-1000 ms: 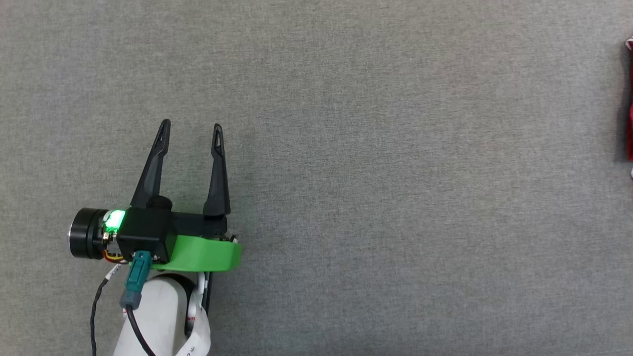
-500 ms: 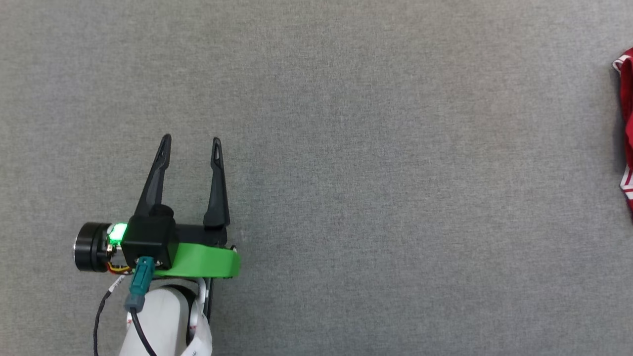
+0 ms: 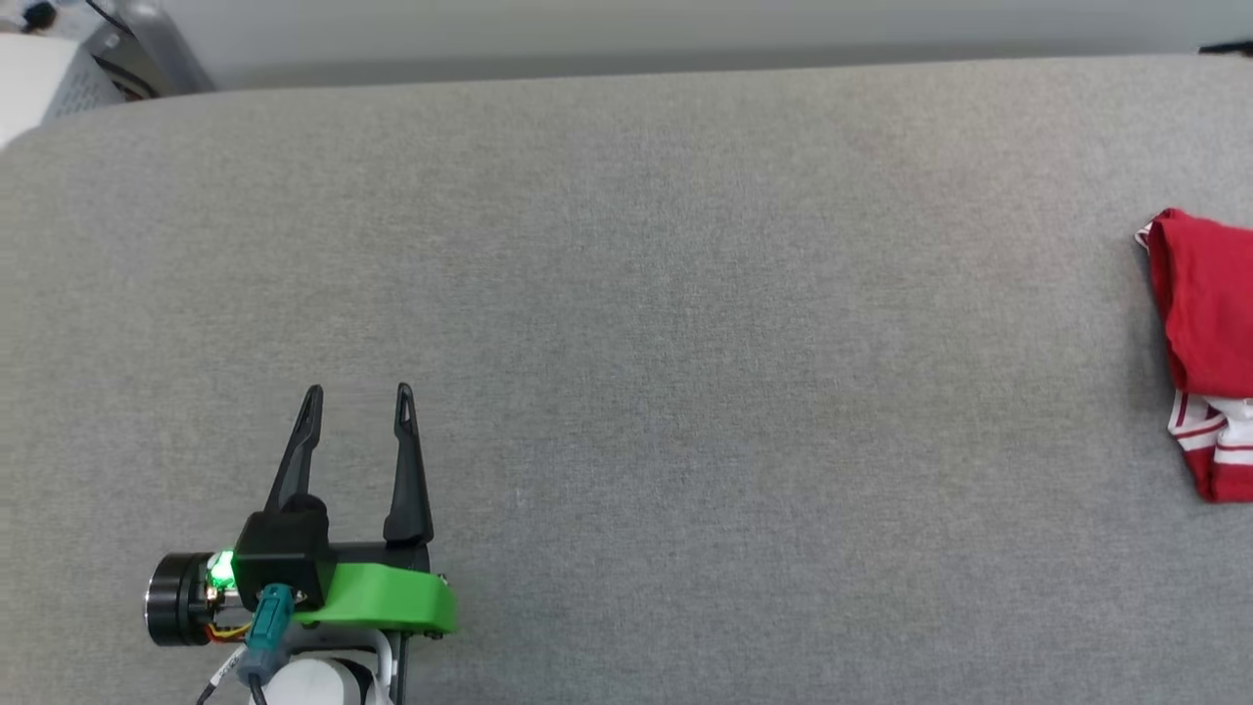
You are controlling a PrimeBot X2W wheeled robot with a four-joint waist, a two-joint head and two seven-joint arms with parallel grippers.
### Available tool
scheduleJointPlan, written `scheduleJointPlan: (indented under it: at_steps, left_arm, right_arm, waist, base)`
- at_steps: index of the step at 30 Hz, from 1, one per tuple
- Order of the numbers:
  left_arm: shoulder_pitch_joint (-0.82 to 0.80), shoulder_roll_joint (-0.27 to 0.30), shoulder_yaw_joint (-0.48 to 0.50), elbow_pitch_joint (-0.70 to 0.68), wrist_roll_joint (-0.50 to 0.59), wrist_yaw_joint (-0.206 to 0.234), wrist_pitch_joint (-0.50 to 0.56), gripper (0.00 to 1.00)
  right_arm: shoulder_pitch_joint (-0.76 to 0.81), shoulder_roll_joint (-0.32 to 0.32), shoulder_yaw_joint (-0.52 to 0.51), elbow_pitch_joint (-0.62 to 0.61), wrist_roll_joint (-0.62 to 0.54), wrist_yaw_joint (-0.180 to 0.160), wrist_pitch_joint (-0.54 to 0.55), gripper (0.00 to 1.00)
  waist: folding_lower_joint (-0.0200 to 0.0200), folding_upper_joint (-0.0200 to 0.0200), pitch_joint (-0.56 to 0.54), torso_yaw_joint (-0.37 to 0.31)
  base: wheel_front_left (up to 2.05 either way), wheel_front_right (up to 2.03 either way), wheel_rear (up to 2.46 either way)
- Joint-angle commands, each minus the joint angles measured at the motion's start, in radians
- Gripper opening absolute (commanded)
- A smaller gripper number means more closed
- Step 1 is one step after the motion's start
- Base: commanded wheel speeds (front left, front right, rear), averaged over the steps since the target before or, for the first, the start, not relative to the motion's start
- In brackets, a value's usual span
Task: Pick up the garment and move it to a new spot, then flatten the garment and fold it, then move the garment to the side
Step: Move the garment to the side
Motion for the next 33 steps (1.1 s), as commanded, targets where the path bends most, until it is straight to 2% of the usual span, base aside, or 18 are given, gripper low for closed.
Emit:
scheduleJointPlan:
  at_steps: [1,9,12,16,26,33]
  left_arm:
    - [0.014,-0.002,0.006,0.004,-0.01,-0.001,-0.006,1.0]
    - [0.032,-0.007,0.012,0.033,-0.013,-0.016,-0.006,1.0]
    - [0.036,-0.01,0.009,0.049,-0.012,-0.019,-0.006,1.0]
    - [0.039,-0.012,0.004,0.075,-0.012,-0.027,-0.006,1.0]
    - [0.058,-0.016,0.001,0.119,-0.014,-0.042,-0.006,1.0]
    - [0.078,-0.018,0.0,0.131,-0.018,-0.051,-0.006,1.0]
  right_arm:
    - [0.049,0.042,-0.028,-0.049,-0.031,-0.001,-0.01,1.0]
    - [0.292,0.294,-0.149,-0.356,-0.153,-0.001,-0.016,1.0]
    - [0.392,0.376,-0.15,-0.409,-0.174,-0.001,-0.016,1.0]
    - [0.496,0.45,-0.145,-0.425,-0.178,-0.001,-0.016,1.0]
    - [0.699,0.565,-0.134,-0.426,-0.186,-0.001,-0.016,1.0]
    - [0.782,0.603,-0.148,-0.448,-0.192,-0.001,-0.016,1.0]
  waist:
    - [0.0001,0.0,-0.064,0.035]
    - [0.0001,0.0,-0.118,0.073]
    - [0.0001,0.0,-0.136,0.086]
    - [0.0001,0.0,-0.154,0.099]
    - [0.0001,0.0,-0.186,0.103]
    - [0.0001,0.0,-0.2,0.097]
  base:
    - [0.0,0.0,0.0]
    - [0.0,0.0,0.0]
    - [0.0,0.0,0.0]
    - [0.0,0.0,0.0]
    - [0.0,0.0,0.0]
    - [0.0,0.0,0.0]
